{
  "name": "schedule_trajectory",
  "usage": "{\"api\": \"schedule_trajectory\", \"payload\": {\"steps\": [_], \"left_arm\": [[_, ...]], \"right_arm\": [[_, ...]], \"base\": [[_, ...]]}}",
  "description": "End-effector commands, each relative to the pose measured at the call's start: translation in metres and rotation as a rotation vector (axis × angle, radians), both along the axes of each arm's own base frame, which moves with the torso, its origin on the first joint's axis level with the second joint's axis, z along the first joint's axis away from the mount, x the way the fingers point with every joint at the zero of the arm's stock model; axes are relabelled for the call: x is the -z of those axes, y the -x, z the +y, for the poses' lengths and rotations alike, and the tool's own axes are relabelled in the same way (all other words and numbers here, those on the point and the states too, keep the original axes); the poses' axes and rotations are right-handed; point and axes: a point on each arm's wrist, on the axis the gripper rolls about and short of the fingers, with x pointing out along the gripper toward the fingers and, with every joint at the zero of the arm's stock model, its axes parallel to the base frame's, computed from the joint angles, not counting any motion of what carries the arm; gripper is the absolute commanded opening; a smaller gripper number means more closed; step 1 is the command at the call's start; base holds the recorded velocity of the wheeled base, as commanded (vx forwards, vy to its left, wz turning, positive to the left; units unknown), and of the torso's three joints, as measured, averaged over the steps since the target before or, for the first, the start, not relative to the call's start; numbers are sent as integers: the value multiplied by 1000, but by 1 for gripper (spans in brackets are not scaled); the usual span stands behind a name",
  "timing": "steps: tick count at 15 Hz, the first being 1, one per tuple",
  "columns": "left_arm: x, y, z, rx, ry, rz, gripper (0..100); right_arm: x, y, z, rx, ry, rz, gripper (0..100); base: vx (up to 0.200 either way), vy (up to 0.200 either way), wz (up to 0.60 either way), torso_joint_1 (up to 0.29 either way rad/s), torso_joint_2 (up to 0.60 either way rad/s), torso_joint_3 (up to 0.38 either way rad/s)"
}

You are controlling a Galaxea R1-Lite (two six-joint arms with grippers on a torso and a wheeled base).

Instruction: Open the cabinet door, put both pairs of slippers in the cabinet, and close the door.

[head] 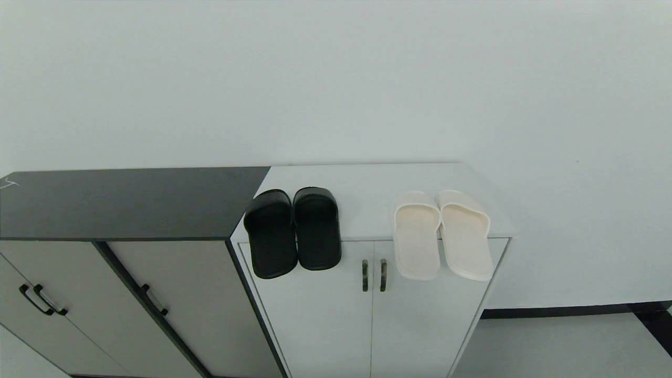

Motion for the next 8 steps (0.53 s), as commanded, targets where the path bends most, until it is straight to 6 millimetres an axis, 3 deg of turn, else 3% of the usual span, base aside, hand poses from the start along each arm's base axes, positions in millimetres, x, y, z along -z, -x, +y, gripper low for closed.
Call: {"api": "schedule_trajectory", "payload": {"steps": [1, 2, 4, 5, 8], "left_arm": [[0, 0, 0, -1, 0, -1, 0], [0, 0, 0, 0, 0, -1, 0], [0, 0, 0, 0, 0, -1, 0], [0, 0, 0, 0, 0, -1, 0], [0, 0, 0, 0, 0, -1, 0]], "right_arm": [[-64, -74, 1, -41, -7, 254, 100], [-61, -97, 6, -94, 6, 320, 100], [-58, -124, 16, -137, 21, 367, 100], [-55, -146, 37, -120, 28, 389, 100], [-41, -168, 103, -111, 16, 410, 100]], "base": [[0, 0, 0, 0, 0, 0], [0, 0, 0, 0, 0, 0], [0, 0, 0, 0, 0, 0], [0, 0, 0, 0, 0, 0], [0, 0, 0, 0, 0, 0]]}}
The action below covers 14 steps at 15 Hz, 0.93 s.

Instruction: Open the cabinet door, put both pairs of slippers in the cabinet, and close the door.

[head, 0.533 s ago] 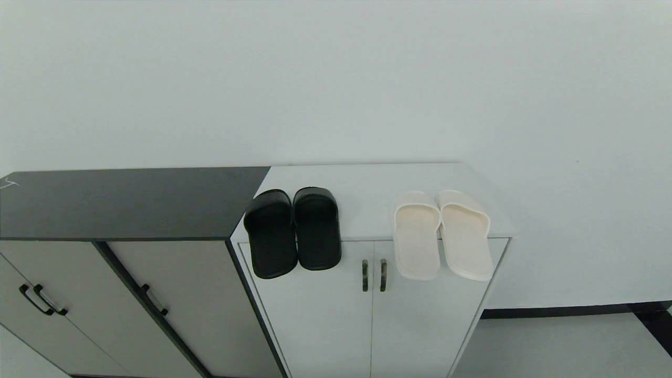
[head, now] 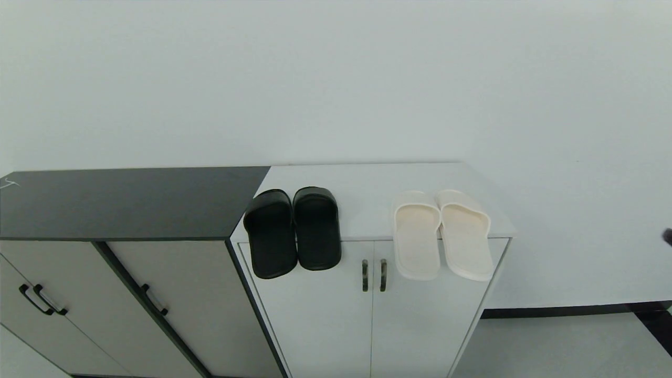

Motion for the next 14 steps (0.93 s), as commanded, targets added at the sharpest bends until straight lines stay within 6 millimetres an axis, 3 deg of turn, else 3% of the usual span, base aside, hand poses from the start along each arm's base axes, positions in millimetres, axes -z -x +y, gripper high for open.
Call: {"api": "schedule_trajectory", "payload": {"steps": [1, 4, 9, 14], "left_arm": [[0, 0, 0, -1, 2, 1, 0], [0, 0, 0, -1, 0, 0, 0], [0, 0, 0, -1, 0, 0, 0], [0, 0, 0, -1, 2, 0, 0]], "right_arm": [[28, -56, 82, -22, 48, 110, 100], [30, -69, 110, -74, 46, 98, 100], [56, -127, 167, -12, 77, 111, 100], [81, -173, 195, 34, 111, 126, 100]], "base": [[0, 0, 0, 0, 0, 0], [0, 0, 0, 0, 0, 0], [0, 0, 0, 0, 0, 0], [0, 0, 0, 0, 0, 0]]}}
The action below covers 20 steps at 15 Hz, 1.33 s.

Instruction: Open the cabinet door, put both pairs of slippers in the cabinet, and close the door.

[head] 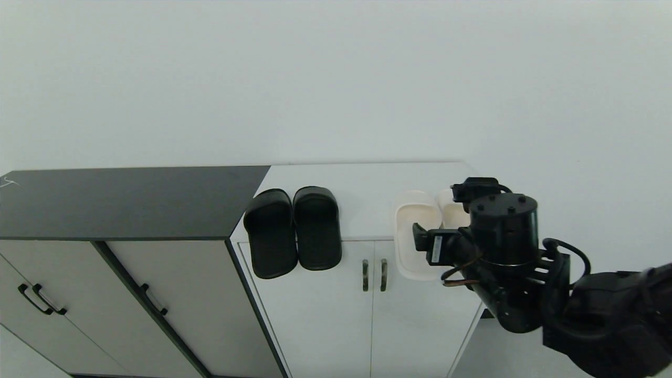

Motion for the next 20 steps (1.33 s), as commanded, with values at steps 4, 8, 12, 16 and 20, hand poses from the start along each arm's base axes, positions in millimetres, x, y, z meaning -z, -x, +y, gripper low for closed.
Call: {"api": "schedule_trajectory", "payload": {"steps": [4, 8, 12, 16, 20], "left_arm": [[0, 0, 0, -1, 1, 0, 0], [0, 0, 0, -1, 1, 0, 0], [0, 0, 0, -1, 1, 1, 0], [0, 0, 0, -1, 1, 0, 0], [0, 0, 0, 3, -1, 1, 0]], "right_arm": [[31, -58, 6, 86, 71, 31, 100], [29, -83, 0, 136, 61, 5, 100], [31, -105, 6, 155, 43, -18, 100], [32, -111, 1, 172, 40, -21, 0], [-7, -64, 14, -59, -62, -99, 0]], "base": [[0, 0, 0, 0, 0, 0], [0, 0, 0, 0, 0, 0], [0, 0, 0, 0, 0, 0], [0, 0, 0, 0, 0, 0], [0, 0, 0, 0, 0, 0]]}}
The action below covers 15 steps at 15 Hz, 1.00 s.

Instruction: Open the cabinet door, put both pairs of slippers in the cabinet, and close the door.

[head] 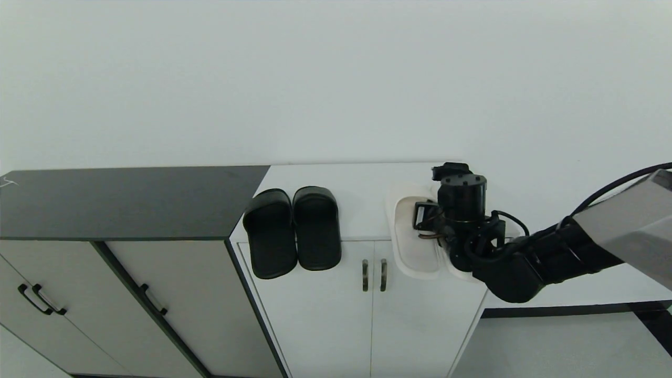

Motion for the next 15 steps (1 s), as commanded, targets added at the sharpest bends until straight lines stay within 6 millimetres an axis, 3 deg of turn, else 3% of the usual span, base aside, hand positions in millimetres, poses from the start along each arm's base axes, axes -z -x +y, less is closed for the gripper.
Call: {"api": "schedule_trajectory", "payload": {"steps": [1, 4, 7, 10, 15], "left_arm": [[0, 0, 0, 2, -1, 0, 0], [0, 0, 0, 2, -1, 0, 0], [0, 0, 0, 2, -2, 0, 0], [0, 0, 0, 2, -2, 0, 0], [0, 0, 0, 2, -1, 0, 0]], "right_arm": [[-29, 60, 8, -231, -39, -22, 0], [-26, 143, -11, -542, 7, 50, 0], [-27, 191, -45, -765, -16, 68, 0], [-26, 207, -64, -819, -44, 54, 0], [-10, 207, -64, -826, -8, 25, 0]], "base": [[-200, 0, 0, 2, 2, -2], [-200, 0, 0, 2, 4, 4], [-133, 0, 0, 5, 10, 3], [0, 200, 0, -7, 1, 2], [0, 200, 0, 1, 1, 5]]}}
